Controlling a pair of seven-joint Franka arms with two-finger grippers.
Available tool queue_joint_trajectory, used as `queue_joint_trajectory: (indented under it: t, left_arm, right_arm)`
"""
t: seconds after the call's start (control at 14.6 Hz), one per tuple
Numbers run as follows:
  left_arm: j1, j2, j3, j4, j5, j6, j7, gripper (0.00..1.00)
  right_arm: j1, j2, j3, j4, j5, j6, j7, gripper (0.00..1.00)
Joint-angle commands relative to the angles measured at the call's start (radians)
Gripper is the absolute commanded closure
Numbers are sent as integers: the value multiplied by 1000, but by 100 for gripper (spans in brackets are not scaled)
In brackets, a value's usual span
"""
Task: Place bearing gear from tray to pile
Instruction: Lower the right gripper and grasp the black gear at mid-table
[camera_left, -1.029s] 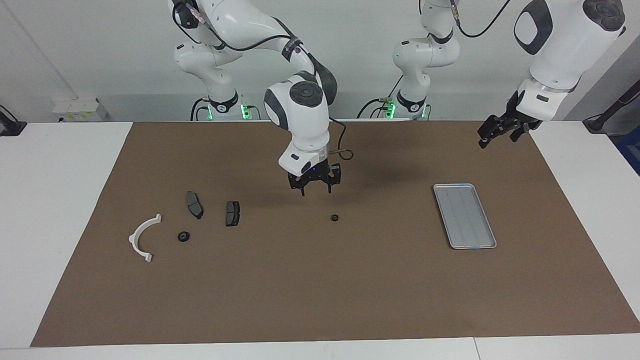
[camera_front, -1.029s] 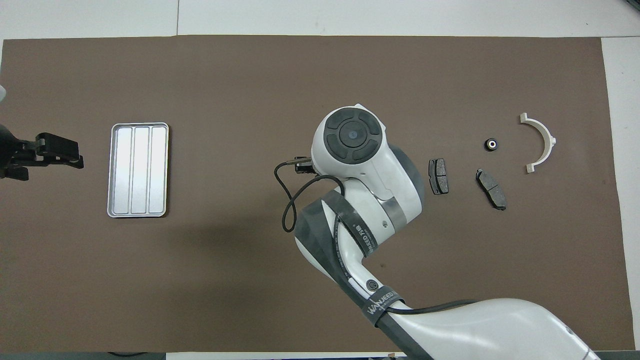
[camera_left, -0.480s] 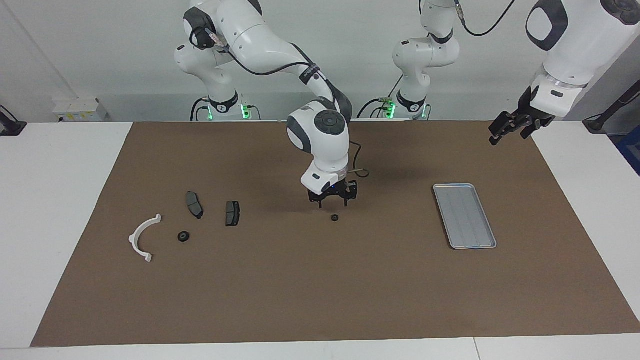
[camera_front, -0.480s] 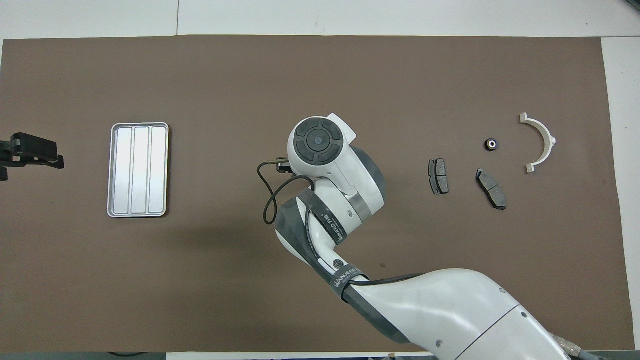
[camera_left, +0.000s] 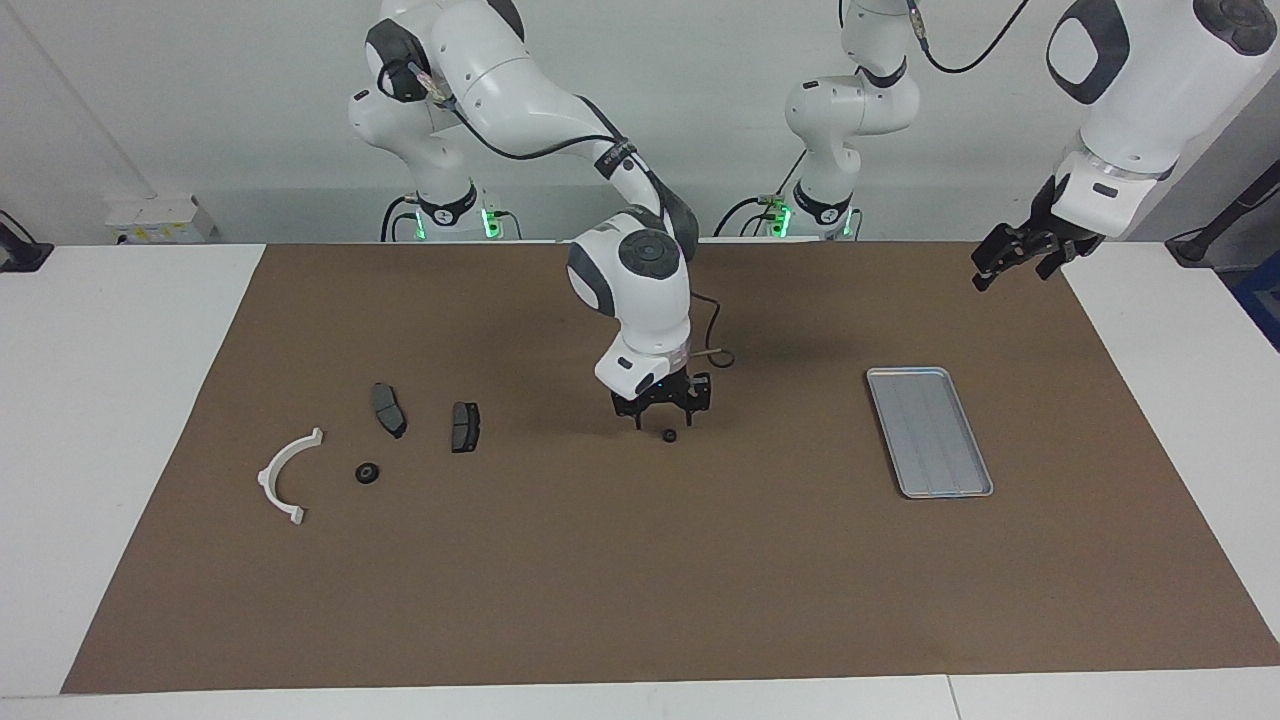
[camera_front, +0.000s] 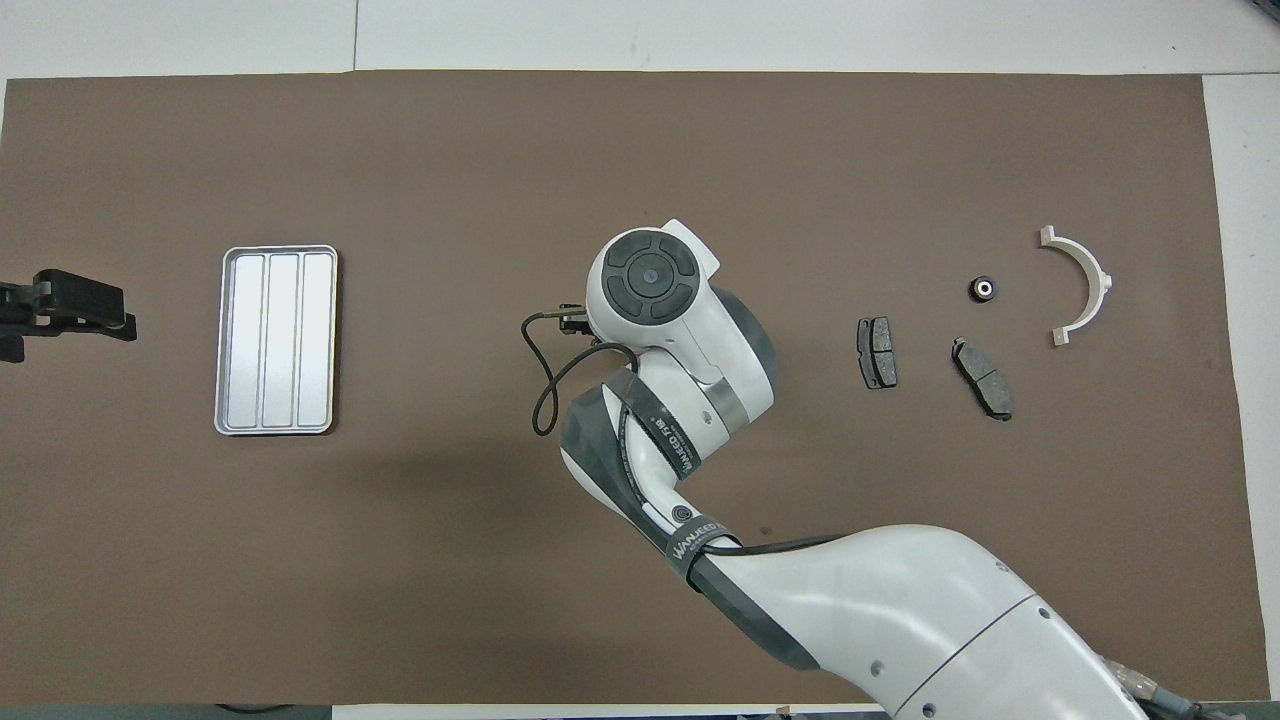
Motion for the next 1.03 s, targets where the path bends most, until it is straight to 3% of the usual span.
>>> queue_joint_trajectory:
  t: [0.0, 0.96]
  left_arm:
    - [-17, -8, 13, -3, 19, -17, 2, 0]
    - [-17, -8, 13, -3, 19, -18, 0, 0]
  right_arm:
    - [-1, 27, 10, 6, -20, 28, 2, 20]
    - [5, 45, 10, -34, -9, 86, -16, 24]
